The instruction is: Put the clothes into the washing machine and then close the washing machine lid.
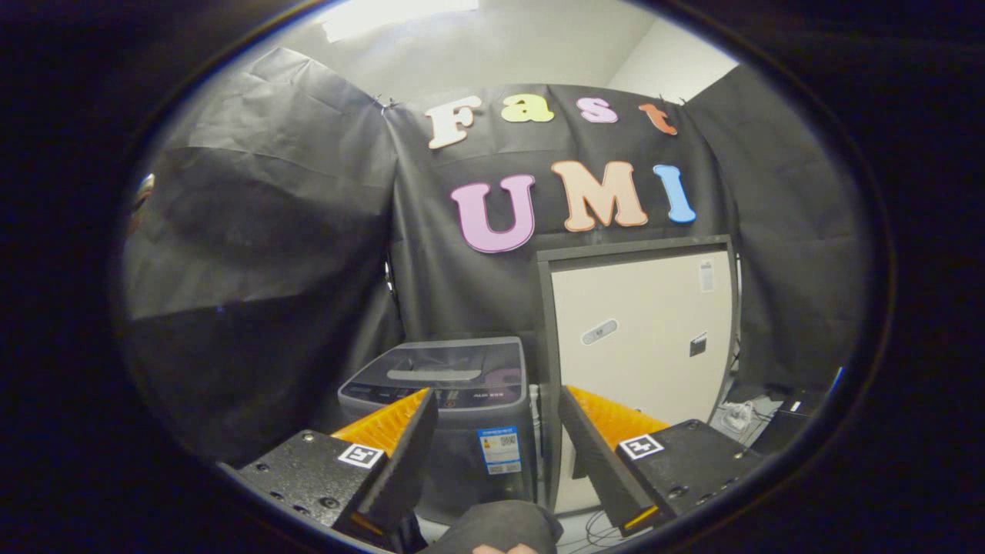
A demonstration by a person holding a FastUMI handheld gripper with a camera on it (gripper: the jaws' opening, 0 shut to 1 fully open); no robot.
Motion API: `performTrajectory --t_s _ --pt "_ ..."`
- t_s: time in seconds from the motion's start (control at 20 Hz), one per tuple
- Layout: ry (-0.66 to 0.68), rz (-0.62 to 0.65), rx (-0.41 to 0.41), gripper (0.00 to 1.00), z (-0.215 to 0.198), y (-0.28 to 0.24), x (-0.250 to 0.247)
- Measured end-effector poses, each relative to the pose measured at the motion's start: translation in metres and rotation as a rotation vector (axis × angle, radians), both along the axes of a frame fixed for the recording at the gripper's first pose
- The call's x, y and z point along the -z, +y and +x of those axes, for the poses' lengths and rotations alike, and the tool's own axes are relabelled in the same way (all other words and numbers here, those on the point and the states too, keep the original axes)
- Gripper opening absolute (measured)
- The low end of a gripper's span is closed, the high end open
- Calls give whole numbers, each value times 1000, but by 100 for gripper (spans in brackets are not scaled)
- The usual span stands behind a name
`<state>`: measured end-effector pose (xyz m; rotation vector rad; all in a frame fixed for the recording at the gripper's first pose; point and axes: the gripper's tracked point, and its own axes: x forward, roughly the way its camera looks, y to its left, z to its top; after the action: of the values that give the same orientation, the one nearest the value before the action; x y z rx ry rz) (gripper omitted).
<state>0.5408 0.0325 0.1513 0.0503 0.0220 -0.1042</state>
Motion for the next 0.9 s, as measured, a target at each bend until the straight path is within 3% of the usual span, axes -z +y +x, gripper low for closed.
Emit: performTrajectory --t_s 0.9 --pt "-31 -87 -44 96 -6 13 -6"
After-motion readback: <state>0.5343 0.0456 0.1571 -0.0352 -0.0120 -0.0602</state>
